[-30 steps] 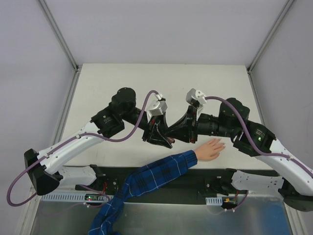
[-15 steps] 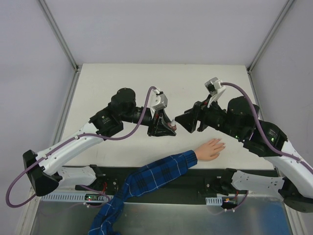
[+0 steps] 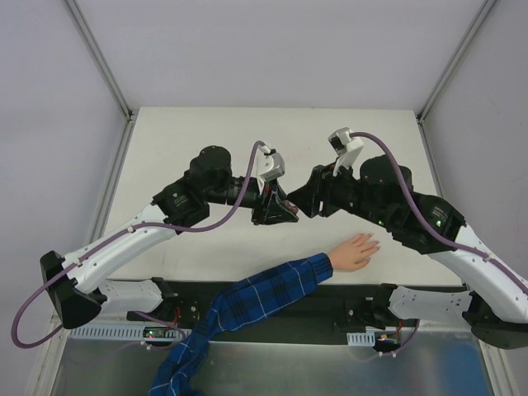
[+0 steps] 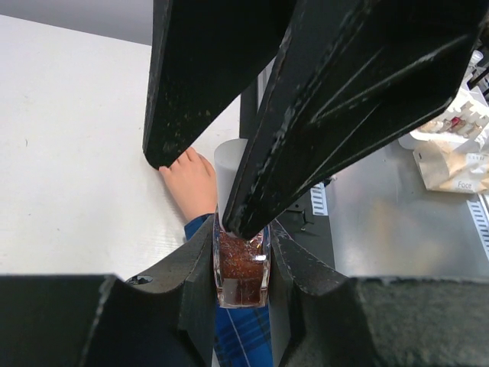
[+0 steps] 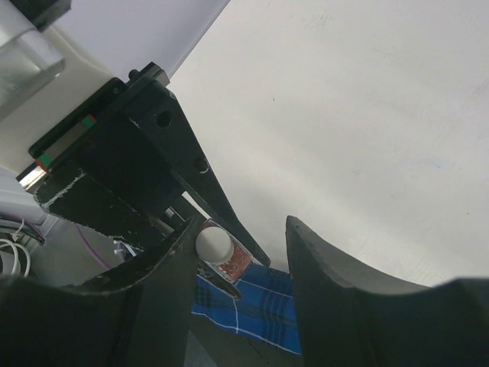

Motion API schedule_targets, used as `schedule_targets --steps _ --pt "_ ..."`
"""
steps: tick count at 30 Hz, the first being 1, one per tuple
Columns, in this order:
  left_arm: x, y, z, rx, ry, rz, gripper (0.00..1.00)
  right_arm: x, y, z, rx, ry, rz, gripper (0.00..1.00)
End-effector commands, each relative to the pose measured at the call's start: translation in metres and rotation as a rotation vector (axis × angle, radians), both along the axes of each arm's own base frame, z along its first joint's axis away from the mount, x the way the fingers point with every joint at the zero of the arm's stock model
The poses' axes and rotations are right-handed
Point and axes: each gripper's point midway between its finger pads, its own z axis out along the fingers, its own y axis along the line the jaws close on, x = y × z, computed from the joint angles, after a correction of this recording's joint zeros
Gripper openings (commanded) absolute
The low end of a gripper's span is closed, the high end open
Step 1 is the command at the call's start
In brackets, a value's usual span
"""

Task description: Paint the nails

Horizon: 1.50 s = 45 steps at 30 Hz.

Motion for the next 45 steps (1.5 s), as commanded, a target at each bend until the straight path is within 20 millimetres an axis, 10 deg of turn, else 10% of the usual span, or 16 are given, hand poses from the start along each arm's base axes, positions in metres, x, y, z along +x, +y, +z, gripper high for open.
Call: schedule_targets --steps 1,9,17,21,27,36,45 --pt "0.002 -0.004 0.026 -0.059 -0.053 -0.004 0.00 -0.004 0.003 0.005 0.018 0.007 0.012 0.50" --pt "-0.001 -0.004 0.022 -0.052 -0.035 -0.015 0.00 -0.010 0.009 0.003 0.028 0.009 0.064 0.26" --pt "-0.002 -0.003 0.021 -0.045 -0.031 -0.016 0.00 -0.012 0.009 -0.001 0.018 0.011 0.074 0.37" --pt "-0.003 -0.002 0.020 -0.041 -0.031 -0.021 0.00 -0.009 0.003 0.002 0.013 -0.013 0.052 0.01" --pt "-0.010 -0.004 0.011 -0.016 -0.007 -0.078 0.00 -0.010 -0.002 0.005 -0.016 -0.077 0.076 0.01" --pt "-0.087 0.026 0.015 -0.079 0.075 -0.602 0.00 -0.070 0.005 0.004 -0.006 -0.349 0.541 0.00" --pt "-0.086 0.024 0.013 -0.065 0.117 -0.619 0.00 -0.092 0.011 0.007 0.041 -0.317 0.661 0.00"
